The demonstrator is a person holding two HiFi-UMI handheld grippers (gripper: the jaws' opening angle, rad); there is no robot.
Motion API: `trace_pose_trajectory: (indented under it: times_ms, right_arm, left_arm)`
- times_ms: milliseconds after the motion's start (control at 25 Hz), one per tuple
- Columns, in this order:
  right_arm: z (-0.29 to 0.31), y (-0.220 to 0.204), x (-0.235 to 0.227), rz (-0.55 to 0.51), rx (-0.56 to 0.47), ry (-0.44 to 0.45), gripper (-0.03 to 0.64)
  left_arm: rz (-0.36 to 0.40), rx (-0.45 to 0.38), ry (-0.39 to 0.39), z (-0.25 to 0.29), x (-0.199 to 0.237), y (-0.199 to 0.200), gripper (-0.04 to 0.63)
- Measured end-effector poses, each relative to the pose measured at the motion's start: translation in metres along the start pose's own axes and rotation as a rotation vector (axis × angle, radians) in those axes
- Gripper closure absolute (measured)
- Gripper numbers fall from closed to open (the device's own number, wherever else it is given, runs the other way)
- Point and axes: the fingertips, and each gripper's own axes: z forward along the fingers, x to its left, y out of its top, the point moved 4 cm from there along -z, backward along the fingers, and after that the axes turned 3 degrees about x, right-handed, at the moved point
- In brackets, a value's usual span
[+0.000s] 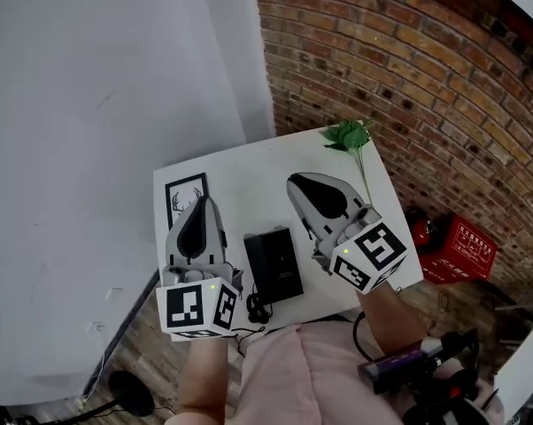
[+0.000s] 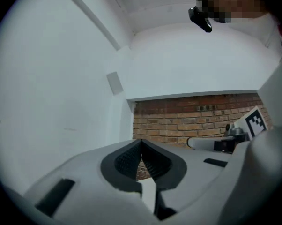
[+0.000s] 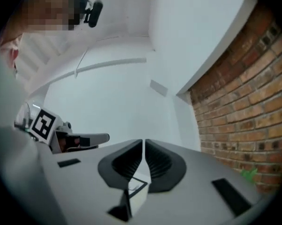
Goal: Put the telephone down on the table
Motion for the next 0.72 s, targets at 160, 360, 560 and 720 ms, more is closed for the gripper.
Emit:
trace_pose_trajectory:
  times_ms: [160, 360, 560, 720]
  right_arm:
    - [-0.006, 0.006, -0.001, -0.089, -0.01, -0.091, 0.603]
    - [-0.013, 0.006, -0.003, -0.128, -0.008, -0.146, 0.612]
    - [-0.015, 0.004, 0.0, -0.15, -0.002, -0.153, 0.614]
    - [-0.016, 0.006, 0.001, -0.161, -0.007, -0.16, 0.614]
  left_arm:
    - [0.049, -0.031, 0.027, 0.003, -0.006, 0.013, 0.595]
    - [0.088, -0.059, 0.034, 0.003, -0.012, 0.02, 0.595]
    - [0.078, -0.051, 0.02, 0.005, -0.017, 0.016, 0.595]
    - [0.101, -0.053, 0.015, 0.004, -0.022, 0.018, 0.595]
